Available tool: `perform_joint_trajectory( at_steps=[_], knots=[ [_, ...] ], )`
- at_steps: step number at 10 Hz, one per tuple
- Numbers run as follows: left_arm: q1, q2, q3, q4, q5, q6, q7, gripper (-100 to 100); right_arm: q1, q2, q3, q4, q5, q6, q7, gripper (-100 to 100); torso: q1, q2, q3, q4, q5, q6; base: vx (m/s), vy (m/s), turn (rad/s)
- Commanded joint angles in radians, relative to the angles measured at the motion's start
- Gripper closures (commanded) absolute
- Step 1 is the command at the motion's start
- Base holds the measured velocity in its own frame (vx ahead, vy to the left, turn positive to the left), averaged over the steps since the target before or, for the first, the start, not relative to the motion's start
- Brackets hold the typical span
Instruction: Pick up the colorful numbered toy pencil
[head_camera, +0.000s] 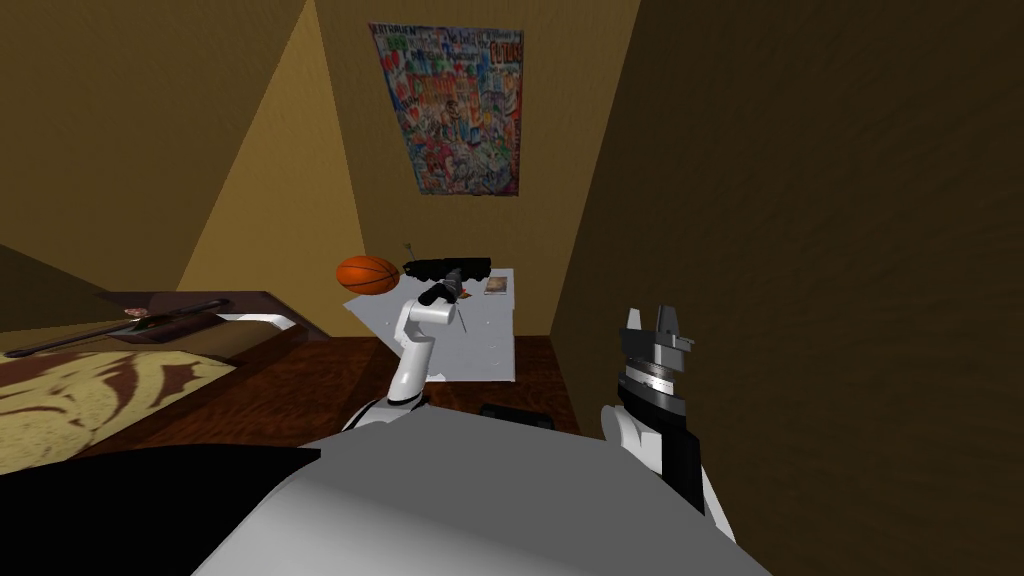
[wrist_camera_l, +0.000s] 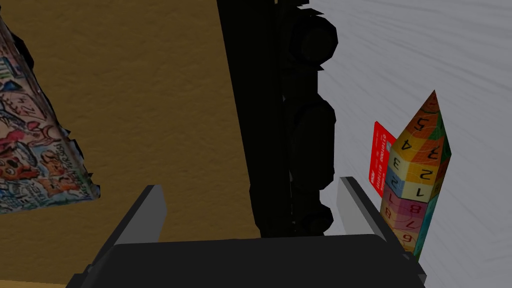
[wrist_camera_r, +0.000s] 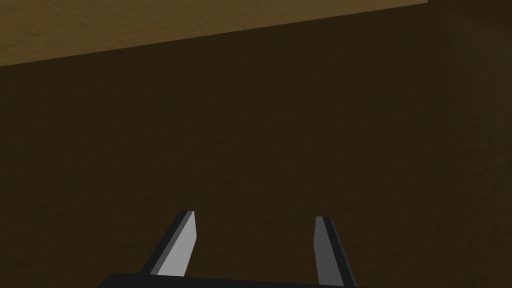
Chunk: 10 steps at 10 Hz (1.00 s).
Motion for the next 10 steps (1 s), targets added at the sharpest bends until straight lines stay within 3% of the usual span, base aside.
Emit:
perform_joint_trajectory(
  at_steps=[1, 3, 4, 6, 7, 10],
  knots=[
    [-0.037, 0.008, 0.011, 0.014, 0.019, 0.050, -0.003, -100, 0.000, 0.000, 0.000, 0.000, 0.000, 0.000, 0.000, 0, 0.000, 0.000, 0.000, 0.000, 0.000, 0.000, 0.000, 0.000, 0.000],
    [-0.037, 0.008, 0.011, 0.014, 0.019, 0.090, -0.003, -100, 0.000, 0.000, 0.000, 0.000, 0.000, 0.000, 0.000, 0, 0.000, 0.000, 0.000, 0.000, 0.000, 0.000, 0.000, 0.000, 0.000],
    [-0.074, 0.015, 0.021, 0.030, 0.038, 0.130, -0.007, -100, 0.000, 0.000, 0.000, 0.000, 0.000, 0.000, 0.000, 0, 0.000, 0.000, 0.000, 0.000, 0.000, 0.000, 0.001, 0.008, 0.013],
    [-0.074, 0.015, 0.021, 0.030, 0.038, 0.162, -0.007, -100, 0.000, 0.000, 0.000, 0.000, 0.000, 0.000, 0.000, 0, 0.001, 0.000, 0.000, 0.000, 0.000, 0.000, 0.002, 0.007, 0.003],
    [-0.109, 0.023, 0.031, 0.047, 0.058, 0.200, -0.011, -100, 0.000, 0.000, 0.000, 0.000, 0.000, 0.000, 0.000, 0, 0.001, 0.000, 0.000, 0.000, 0.000, 0.000, 0.003, 0.016, 0.016],
    [-0.144, 0.031, 0.040, 0.064, 0.078, 0.287, -0.016, -100, 0.000, 0.000, 0.000, 0.000, 0.000, 0.000, 0.000, 0, 0.002, -0.001, 0.000, 0.000, 0.000, 0.000, 0.007, 0.022, 0.012]
  ],
)
